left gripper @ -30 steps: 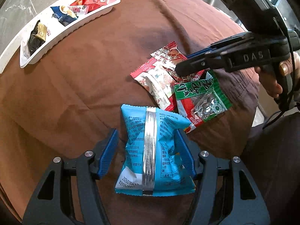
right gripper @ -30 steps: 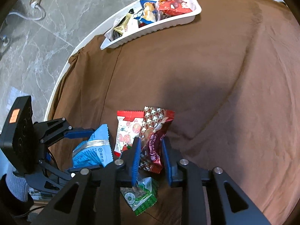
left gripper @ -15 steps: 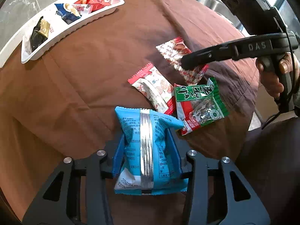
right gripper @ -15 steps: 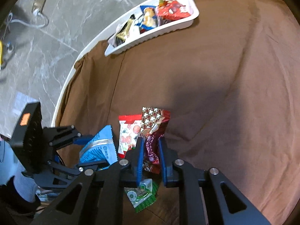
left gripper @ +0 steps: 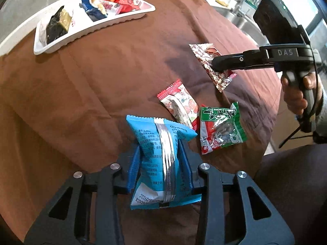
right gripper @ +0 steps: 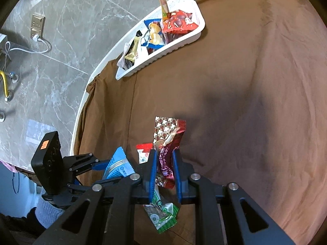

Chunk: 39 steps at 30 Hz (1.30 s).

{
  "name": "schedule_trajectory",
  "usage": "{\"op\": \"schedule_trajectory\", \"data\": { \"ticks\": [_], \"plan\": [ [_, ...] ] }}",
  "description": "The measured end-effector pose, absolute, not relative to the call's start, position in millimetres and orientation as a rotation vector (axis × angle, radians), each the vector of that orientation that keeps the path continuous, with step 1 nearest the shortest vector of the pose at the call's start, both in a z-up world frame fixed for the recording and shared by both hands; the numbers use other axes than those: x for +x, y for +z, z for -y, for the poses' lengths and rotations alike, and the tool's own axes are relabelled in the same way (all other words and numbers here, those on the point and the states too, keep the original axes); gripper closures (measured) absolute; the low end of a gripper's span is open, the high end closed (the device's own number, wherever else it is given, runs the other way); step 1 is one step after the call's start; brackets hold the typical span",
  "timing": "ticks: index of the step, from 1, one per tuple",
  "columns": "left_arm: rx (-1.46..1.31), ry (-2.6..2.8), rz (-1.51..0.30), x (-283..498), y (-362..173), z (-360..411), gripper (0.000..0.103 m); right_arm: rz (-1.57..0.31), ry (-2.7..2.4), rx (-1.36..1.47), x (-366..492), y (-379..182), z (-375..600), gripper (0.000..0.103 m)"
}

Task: Organize snacks
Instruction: 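Lift the light blue bag with the left tool while the right tool lifts the red-white packets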

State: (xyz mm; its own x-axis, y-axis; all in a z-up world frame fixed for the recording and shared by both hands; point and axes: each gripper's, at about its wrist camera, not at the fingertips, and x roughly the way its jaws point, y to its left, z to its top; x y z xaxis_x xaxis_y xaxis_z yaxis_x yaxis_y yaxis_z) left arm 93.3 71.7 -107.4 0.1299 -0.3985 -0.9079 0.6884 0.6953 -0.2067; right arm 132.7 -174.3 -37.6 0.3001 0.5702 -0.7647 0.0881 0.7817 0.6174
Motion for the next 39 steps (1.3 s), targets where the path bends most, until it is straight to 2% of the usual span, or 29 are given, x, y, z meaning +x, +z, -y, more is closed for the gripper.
{"op": "schedule_trajectory", "data": {
  "ticks": [17, 39],
  "plan": [
    [0.059, -0.8, -1.214, 121, -96, -107, 0.073, -1.246, 0.374, 0.687, 143, -37, 168, 0.086],
    [-0.215, -0.797, -1.171, 171, -85, -136, 0.074, -1.187, 0.352, 0.74, 178, -17, 179, 0.085]
  ]
}}
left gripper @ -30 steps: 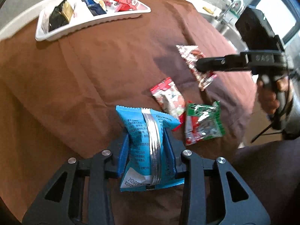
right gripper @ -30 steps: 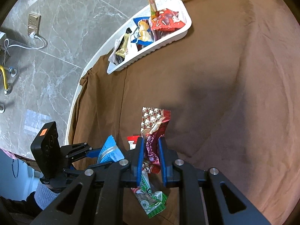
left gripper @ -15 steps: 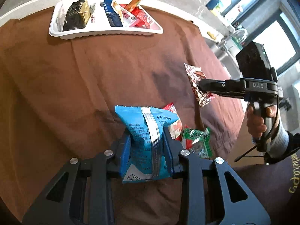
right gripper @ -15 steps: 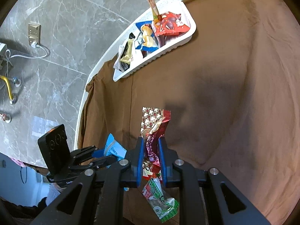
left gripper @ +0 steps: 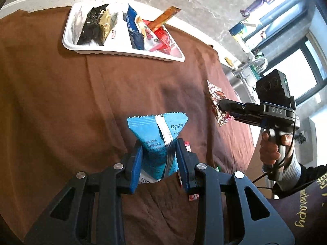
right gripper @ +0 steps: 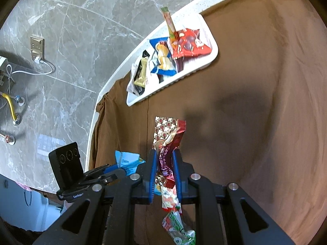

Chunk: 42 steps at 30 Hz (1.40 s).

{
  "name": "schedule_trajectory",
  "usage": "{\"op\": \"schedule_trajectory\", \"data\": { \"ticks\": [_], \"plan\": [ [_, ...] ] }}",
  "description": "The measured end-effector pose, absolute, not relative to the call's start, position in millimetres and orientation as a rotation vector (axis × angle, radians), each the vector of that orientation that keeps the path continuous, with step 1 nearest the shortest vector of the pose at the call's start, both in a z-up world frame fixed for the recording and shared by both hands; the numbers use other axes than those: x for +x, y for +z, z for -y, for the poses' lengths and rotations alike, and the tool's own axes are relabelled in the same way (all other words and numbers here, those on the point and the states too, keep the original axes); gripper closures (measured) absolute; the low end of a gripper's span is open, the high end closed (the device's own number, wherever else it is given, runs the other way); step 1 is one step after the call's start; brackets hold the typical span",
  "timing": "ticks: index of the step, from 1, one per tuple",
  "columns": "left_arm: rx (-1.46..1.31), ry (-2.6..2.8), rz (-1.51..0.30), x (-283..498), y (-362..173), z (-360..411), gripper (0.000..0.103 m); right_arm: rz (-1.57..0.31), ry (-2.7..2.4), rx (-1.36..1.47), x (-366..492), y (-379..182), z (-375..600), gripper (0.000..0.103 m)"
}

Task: Organize snacks
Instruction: 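Lift the light blue bag with the left tool while the right tool lifts the red-white packets, then carry the red-white packets into the white tray and open the right tool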

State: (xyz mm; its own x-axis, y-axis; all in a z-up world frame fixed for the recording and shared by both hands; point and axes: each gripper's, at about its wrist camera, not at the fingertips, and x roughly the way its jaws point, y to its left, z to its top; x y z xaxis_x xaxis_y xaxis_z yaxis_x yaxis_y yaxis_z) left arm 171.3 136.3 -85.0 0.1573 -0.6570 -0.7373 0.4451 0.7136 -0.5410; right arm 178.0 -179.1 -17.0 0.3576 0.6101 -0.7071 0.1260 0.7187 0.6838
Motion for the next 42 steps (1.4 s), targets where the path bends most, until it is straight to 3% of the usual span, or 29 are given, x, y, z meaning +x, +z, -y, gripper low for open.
{"op": "schedule_trajectory", "data": {
  "ticks": [12, 14, 23, 30, 32, 42],
  "plan": [
    [-0.215, -0.71, -1.243, 195, -108, -130, 0.072, -1.219, 0.344, 0.638, 193, -26, 167, 0.085],
    [-0.214, -0.677, -1.26, 197, -112, -128, 0.052, -1.227, 0.343, 0.617, 193, -29, 165, 0.085],
    [-0.159, -0.661, -1.296, 198, -123, -104, 0.049, -1.298, 0.36, 0.572, 193, -55, 155, 0.085],
    [-0.015, -0.655, -1.26, 190, -121, -80, 0.052, -1.327, 0.372, 0.558, 192, -67, 150, 0.085],
    [0.026, -0.658, -1.246, 187, -120, -74, 0.068, -1.335, 0.376, 0.56, 191, -70, 148, 0.085],
    [-0.115, -0.707, -1.265, 188, -125, -78, 0.072, -1.344, 0.392, 0.642, 190, -76, 151, 0.085]
  ]
}}
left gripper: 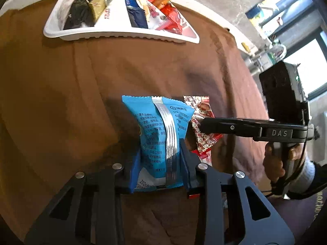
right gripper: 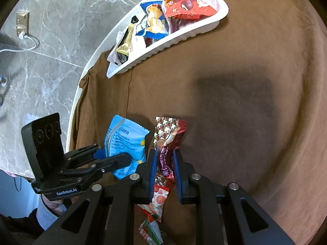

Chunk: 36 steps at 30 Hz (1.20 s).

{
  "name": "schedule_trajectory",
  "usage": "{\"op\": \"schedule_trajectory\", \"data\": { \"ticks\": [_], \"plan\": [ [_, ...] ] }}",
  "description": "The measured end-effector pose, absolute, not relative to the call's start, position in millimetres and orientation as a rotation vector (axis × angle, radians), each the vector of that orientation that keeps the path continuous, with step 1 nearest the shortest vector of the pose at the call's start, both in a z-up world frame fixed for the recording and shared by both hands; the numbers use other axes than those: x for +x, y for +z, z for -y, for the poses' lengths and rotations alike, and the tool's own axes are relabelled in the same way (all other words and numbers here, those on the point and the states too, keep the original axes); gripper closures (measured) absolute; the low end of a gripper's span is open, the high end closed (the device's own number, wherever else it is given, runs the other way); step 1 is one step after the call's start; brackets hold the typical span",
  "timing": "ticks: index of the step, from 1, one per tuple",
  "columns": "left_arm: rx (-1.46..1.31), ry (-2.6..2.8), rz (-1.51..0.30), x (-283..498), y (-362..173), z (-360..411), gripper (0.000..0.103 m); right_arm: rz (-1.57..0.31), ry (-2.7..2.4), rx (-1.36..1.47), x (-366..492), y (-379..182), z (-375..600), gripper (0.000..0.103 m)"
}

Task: Organize snacks
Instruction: 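Carry the red-white packets into the white tray and open the right tool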

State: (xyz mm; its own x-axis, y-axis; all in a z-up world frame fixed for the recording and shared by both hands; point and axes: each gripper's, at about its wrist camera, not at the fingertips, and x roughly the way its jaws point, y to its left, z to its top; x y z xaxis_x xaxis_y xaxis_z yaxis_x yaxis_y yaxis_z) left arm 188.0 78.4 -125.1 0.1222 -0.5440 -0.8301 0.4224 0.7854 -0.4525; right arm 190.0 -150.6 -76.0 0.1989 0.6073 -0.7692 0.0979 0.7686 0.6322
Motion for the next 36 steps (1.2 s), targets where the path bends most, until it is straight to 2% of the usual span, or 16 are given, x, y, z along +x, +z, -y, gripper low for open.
{"op": "schedule_trajectory", "data": {
  "ticks": [12, 25, 36],
  "plan": [
    [-0.338, -0.696, -1.209, 224, -98, -117, 0.072, -1.239, 0.375, 0.746, 219, -50, 179, 0.085],
    [-0.331, -0.641, -1.094, 323, -52, -139, 0.072, -1.07, 0.3, 0.686, 316, -17, 206, 0.085],
    [-0.264, -0.604, -1.106, 399, -51, -126, 0.072, -1.09, 0.265, 0.609, 387, -36, 198, 0.085]
  ]
}}
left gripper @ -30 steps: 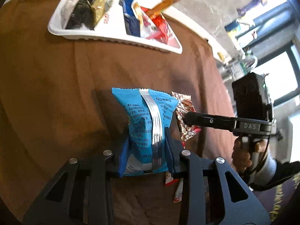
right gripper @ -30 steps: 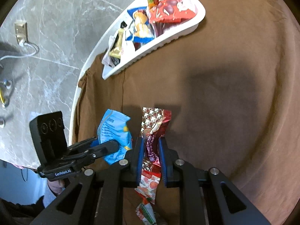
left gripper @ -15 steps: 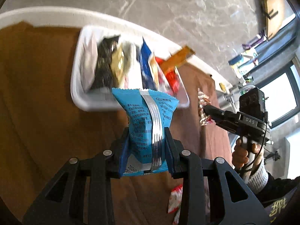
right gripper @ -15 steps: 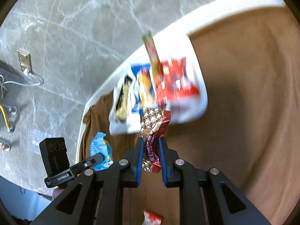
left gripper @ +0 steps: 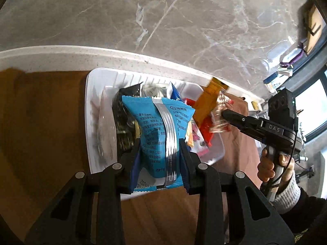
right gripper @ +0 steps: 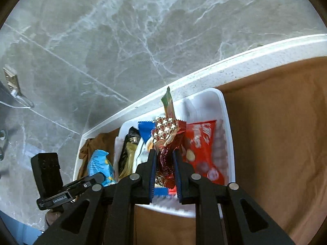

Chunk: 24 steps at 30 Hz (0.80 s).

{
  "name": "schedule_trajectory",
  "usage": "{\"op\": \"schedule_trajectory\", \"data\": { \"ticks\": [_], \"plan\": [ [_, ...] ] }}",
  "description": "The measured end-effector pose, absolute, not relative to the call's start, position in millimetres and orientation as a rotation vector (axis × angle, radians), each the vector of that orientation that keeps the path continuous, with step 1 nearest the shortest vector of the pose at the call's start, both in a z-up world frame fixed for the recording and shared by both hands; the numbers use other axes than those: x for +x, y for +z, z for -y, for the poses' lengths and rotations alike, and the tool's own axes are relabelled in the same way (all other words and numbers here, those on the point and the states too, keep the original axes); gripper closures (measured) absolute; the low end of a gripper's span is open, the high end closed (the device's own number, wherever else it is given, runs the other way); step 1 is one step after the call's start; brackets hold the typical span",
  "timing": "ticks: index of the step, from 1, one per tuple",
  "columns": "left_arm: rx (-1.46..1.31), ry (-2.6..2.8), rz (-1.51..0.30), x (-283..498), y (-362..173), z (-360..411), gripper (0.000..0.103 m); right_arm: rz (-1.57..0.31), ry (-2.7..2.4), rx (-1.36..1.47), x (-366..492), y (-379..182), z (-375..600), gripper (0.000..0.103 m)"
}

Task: Organize snacks
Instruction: 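Carry the red-white packets into the white tray and open the right tool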

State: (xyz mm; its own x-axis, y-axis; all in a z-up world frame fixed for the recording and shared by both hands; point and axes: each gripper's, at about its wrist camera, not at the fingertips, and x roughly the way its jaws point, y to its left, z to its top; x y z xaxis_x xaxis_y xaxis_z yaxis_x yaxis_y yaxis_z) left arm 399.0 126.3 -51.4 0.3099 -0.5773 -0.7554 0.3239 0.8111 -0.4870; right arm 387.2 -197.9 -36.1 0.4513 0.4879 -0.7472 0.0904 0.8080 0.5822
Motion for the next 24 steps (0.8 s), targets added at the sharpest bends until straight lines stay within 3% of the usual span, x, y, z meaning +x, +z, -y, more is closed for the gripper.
{"op": "schedule_trajectory", "data": {
  "ticks": [12, 15, 18, 22, 24],
  "plan": [
    [-0.225, -0.555, -1.134, 440, -75, -116, 0.07, -1.159, 0.238, 0.504, 420, -69, 180, 0.085],
    [-0.202, -0.542, -1.133, 442, -78, -111, 0.067, -1.167, 0.24, 0.463, 421, -73, 175, 0.085],
    [-0.158, -0.511, -1.126, 442, -79, -106, 0.058, -1.177, 0.251, 0.456, 423, -75, 174, 0.084],
    [-0.138, -0.488, -1.125, 438, -77, -98, 0.053, -1.172, 0.262, 0.463, 421, -69, 171, 0.073],
    [-0.11, -0.465, -1.102, 437, -72, -97, 0.05, -1.149, 0.254, 0.463, 418, -62, 169, 0.061]
  ]
}}
